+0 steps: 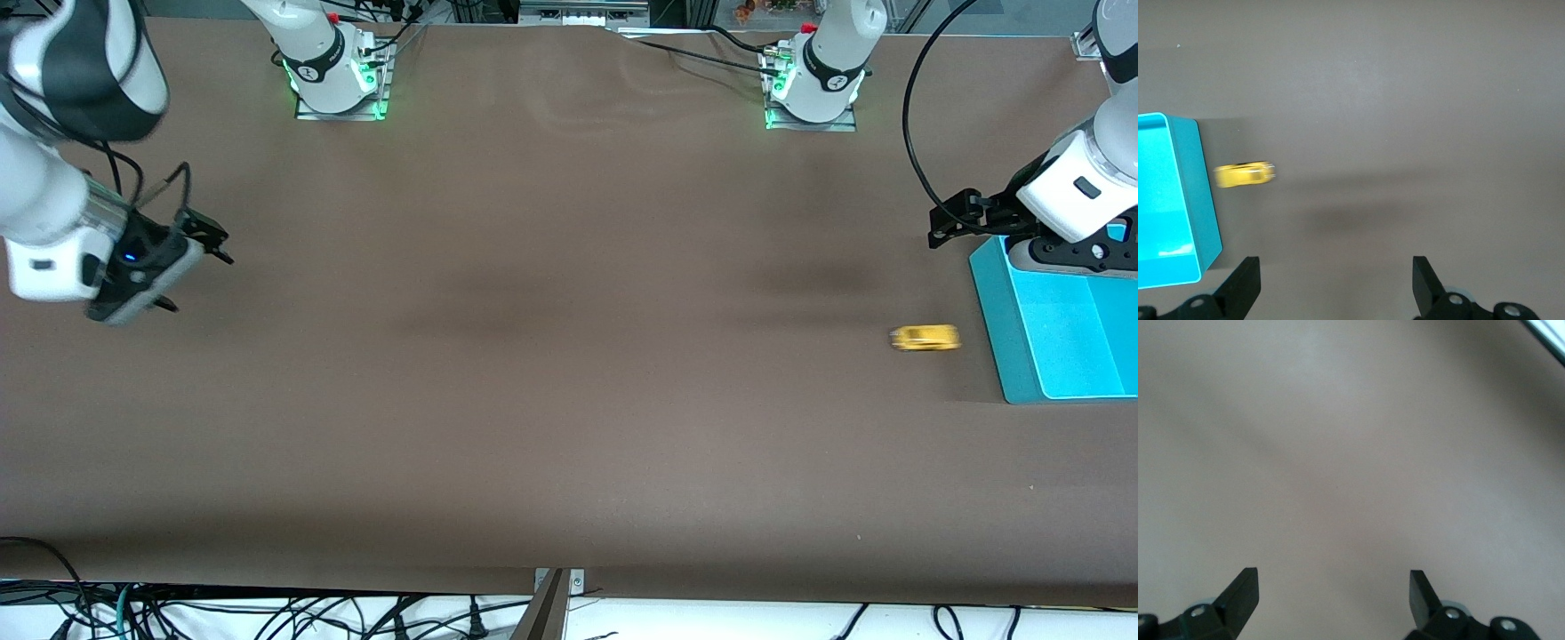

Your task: Wind and store yellow beetle car

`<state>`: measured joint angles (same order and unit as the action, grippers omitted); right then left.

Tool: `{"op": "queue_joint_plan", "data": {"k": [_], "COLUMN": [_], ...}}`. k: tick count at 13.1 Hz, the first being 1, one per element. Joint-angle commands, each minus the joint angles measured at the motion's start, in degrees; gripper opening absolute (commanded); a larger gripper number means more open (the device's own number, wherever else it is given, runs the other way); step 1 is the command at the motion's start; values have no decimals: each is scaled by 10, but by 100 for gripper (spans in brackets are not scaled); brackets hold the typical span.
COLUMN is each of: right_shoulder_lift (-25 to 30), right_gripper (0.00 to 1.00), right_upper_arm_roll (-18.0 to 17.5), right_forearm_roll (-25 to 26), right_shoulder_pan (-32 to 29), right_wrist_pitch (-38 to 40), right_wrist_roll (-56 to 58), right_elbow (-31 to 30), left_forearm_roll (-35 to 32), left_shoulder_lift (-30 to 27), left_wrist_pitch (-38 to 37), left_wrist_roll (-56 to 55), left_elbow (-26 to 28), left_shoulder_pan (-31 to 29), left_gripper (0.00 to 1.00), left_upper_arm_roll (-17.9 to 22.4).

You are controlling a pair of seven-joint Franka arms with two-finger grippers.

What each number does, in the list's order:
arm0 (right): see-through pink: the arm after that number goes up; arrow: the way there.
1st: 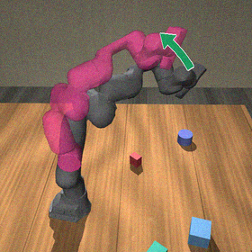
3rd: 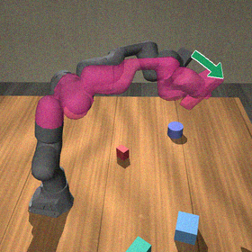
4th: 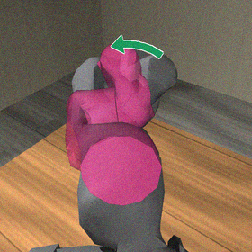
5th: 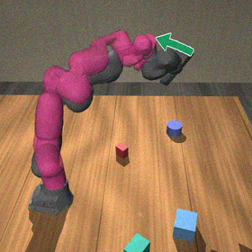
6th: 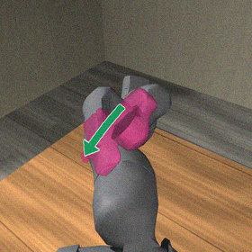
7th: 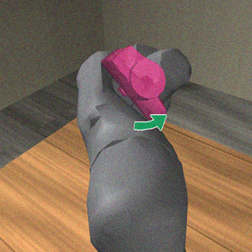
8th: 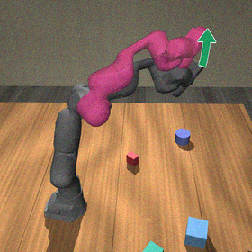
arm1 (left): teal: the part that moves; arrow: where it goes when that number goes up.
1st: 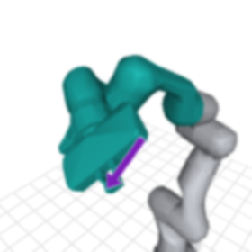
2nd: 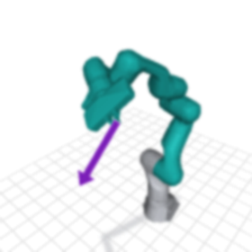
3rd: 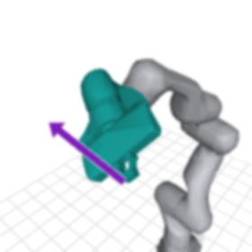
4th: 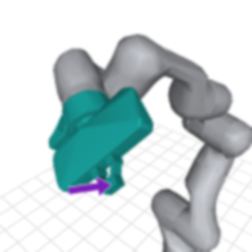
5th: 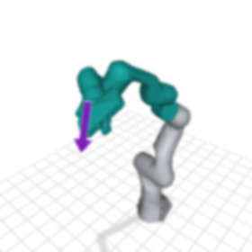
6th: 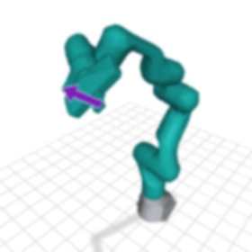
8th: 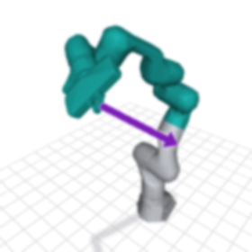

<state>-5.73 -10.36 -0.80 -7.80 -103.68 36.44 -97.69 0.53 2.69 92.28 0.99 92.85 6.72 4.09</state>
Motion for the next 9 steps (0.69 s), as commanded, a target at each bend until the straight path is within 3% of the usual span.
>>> {"op": "queue_joint_plan", "data": {"k": [1, 6, 9], "right_shoulder_lift": [5, 32, 34], "right_gripper": [100, 100, 100], "right_upper_arm_roll": [44, 53, 49], "right_forearm_roll": [-43, -33, -24], "right_shoulder_pan": [15, 24, 28], "right_wrist_pitch": [33, 111, 139], "right_wrist_roll": [-42, -220, -257], "right_elbow": [25, 53, 69], "left_forearm_roll": [3, 10, 4], "left_shoulder_lift": [7, 22, 44], "left_wrist_pitch": [-14, -14, -16], "left_wrist_roll": [-5, 1, 9], "left_elbow": [-17, -18, -16], "left_shoulder_pan": [-1, 0, -1], "left_gripper": [100, 100, 100], "left_upper_arm_roll": [0, 0, 0]}}
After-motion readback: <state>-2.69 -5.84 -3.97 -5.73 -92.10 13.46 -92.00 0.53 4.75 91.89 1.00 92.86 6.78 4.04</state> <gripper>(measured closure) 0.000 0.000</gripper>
